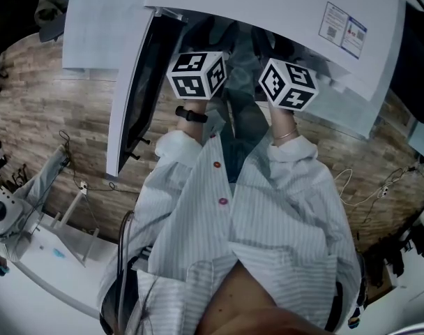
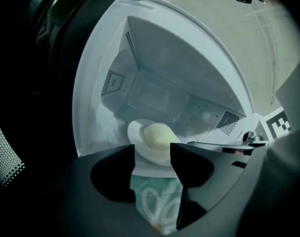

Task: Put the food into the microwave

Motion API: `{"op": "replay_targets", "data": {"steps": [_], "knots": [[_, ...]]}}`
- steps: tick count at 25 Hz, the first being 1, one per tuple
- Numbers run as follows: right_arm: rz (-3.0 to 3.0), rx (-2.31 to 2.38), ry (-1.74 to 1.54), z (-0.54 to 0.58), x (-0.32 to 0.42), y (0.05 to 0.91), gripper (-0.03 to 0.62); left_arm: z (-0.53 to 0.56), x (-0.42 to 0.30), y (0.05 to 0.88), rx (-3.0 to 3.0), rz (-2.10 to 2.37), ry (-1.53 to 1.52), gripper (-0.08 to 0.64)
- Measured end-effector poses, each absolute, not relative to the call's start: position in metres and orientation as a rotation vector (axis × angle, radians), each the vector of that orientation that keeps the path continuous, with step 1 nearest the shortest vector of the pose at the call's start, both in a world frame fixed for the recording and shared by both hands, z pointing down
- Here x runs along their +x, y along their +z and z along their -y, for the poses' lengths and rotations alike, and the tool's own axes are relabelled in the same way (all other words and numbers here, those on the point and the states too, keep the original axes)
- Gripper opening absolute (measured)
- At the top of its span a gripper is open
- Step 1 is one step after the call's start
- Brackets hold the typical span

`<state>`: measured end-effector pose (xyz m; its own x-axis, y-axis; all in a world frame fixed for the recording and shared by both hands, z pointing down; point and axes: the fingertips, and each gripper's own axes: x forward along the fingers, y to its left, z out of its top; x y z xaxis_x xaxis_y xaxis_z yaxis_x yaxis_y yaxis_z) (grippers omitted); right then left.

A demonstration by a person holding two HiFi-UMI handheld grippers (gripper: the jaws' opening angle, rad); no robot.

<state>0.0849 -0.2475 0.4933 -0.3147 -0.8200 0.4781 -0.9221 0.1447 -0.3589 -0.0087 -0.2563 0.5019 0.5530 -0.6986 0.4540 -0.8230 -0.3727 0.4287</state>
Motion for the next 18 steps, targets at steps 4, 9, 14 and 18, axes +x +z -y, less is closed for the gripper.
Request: {"op": "replay_targets", "data": {"steps": [4, 9, 14, 18], "knots": [[2.287, 1.674, 0.946, 0.242, 0.079, 0.481, 0.184, 0.252, -0.008, 0.487, 2.193, 1.167, 0.245, 0.232], [2.391, 1.587, 0.936, 0.235, 0.067, 0.456, 0.108, 0.25, -0.004, 0.458, 2.263, 1.126, 0.223, 0.23], [2.517, 1.503, 0.871, 0.223, 0.056, 0.42, 0.064, 0.231, -0.001, 0.42, 2.332, 1.064, 0.124, 0.178], [2.615, 1.468, 0.816, 0.217, 0.051, 0.385, 0.06, 0.217, 0.005, 0.385, 2.425, 1.023, 0.064, 0.108]]}}
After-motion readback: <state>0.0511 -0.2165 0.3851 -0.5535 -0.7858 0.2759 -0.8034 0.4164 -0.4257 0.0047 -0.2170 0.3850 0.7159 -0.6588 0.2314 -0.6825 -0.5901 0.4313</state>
